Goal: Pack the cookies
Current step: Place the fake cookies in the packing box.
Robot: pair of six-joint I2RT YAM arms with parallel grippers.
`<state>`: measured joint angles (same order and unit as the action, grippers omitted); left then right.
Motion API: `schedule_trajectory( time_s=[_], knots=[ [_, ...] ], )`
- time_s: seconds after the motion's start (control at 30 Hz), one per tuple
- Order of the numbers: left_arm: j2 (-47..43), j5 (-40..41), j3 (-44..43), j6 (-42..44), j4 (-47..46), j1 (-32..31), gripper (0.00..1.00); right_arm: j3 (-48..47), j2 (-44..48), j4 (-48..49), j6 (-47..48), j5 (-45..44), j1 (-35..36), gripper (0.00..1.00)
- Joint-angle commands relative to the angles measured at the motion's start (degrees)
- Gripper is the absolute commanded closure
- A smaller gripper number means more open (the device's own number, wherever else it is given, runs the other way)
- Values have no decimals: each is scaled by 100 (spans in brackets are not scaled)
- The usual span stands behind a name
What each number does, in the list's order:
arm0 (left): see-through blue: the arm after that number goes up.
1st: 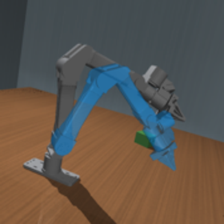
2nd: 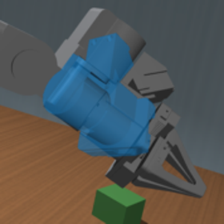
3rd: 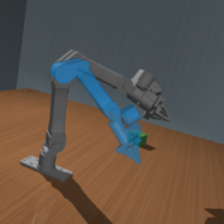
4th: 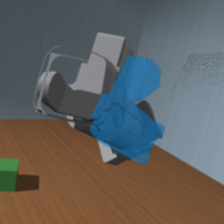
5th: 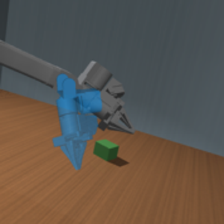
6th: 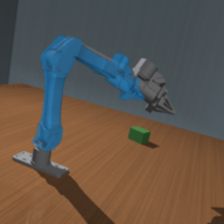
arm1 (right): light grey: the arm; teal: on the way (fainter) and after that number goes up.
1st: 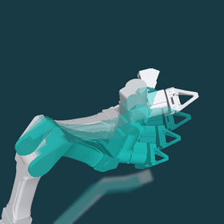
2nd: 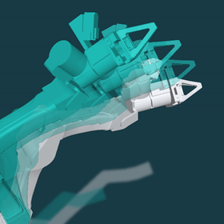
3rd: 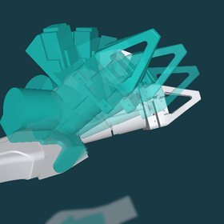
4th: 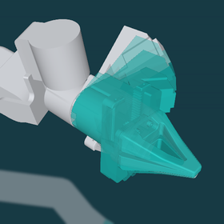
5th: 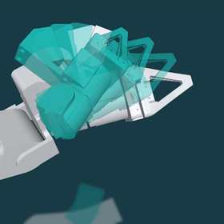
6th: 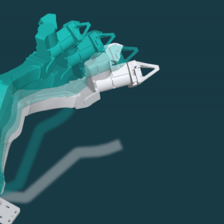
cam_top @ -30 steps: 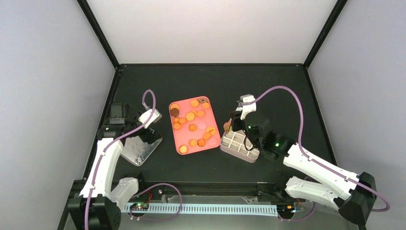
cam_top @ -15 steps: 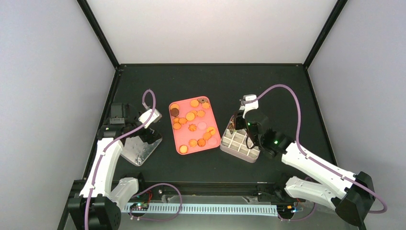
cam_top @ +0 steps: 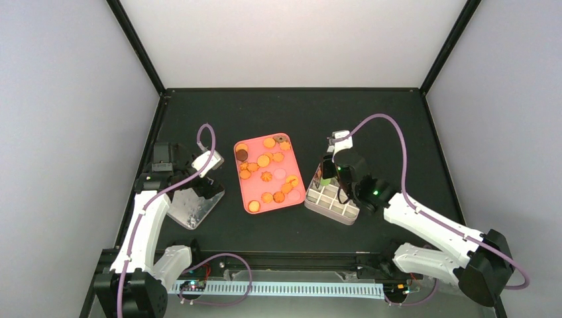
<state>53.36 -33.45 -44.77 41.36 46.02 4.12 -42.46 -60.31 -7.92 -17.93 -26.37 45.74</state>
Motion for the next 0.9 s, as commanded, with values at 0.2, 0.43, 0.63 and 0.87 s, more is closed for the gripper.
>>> schedule_trajectory(
  time_s=[0.2,0.43,0.63,0.87],
  knots=[
    [26,-122,-58,7,20,36,15,-148,176,249,27,-9,-44,58],
    [25,-134,-65,16,29,41,16,-224,197,346,58,31,-39,62],
    [17,-133,-60,30,55,33,16,-479,72,291,208,79,-40,61],
    [16,-147,-53,38,73,41,16,-503,79,304,144,324,-41,62]
  ],
)
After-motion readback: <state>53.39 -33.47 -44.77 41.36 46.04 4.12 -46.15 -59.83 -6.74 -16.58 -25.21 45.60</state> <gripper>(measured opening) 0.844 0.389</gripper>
